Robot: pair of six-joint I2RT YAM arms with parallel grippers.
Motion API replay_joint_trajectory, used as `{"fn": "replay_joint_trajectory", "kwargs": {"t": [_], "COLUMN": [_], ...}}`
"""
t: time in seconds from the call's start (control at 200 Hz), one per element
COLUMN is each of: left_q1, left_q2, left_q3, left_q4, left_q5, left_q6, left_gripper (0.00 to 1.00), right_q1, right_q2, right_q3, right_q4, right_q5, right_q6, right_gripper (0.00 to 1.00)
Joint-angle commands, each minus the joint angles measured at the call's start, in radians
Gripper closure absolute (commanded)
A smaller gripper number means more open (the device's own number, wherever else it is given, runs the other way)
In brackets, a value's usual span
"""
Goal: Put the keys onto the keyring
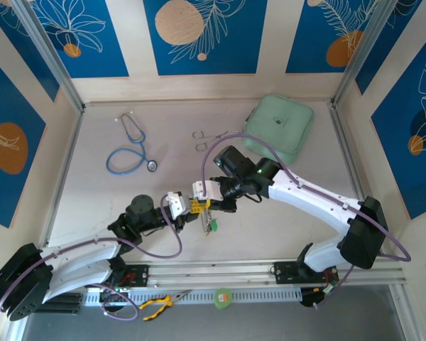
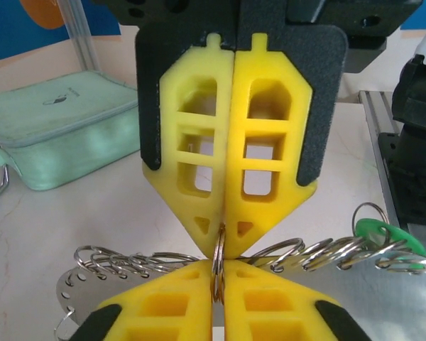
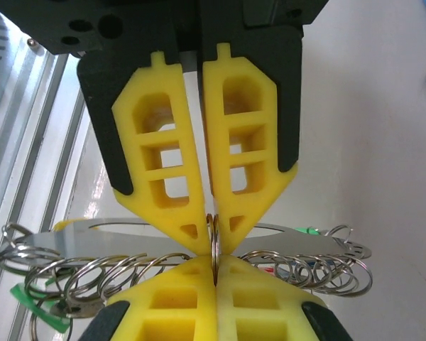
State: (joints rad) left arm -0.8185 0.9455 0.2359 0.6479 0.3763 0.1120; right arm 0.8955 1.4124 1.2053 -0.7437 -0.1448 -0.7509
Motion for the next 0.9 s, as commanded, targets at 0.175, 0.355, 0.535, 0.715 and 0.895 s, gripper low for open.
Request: {"fn": "replay_joint_trajectory", "kwargs": {"t": [0.175,0.355,0.535,0.715,0.895], "left_q1": [0.001,0.003,0.002,0.002,0.002], "left_q2": [-0.029,0.011,0.033,0.028,0.021], "left_q3": [0.015,-0.009,-0.009,-0.014,-0.016], "left_q4": [0.127,0.236,0.274,0.276,0.272], "left_q5": [0.015,0.056,0.065,0.062,0.062], "left_q6": [-0.025,-0.057,-0.066,-0.069,-0.07], "left_gripper": [1.0,1.0,1.0,1.0,1.0], "right_q1": [-0.083,-0.161,-0.17,-0.177,-0.187], "right_q2": [-0.112,-0.195,-0.201,-0.209,-0.231], "right_q3": [-0.079,-0.208,-0.279,-0.284,-0.299], "right_q4": [0.156,0.312,0.347,0.336,0.323], "right_q5": [-0.212,-0.355,-0.345,-0.343,-0.338], "right_q6": [0.143,0.236,0.257,0.254,0.257], "right_gripper": [0.72,0.67,0.67,0.74,0.85]}}
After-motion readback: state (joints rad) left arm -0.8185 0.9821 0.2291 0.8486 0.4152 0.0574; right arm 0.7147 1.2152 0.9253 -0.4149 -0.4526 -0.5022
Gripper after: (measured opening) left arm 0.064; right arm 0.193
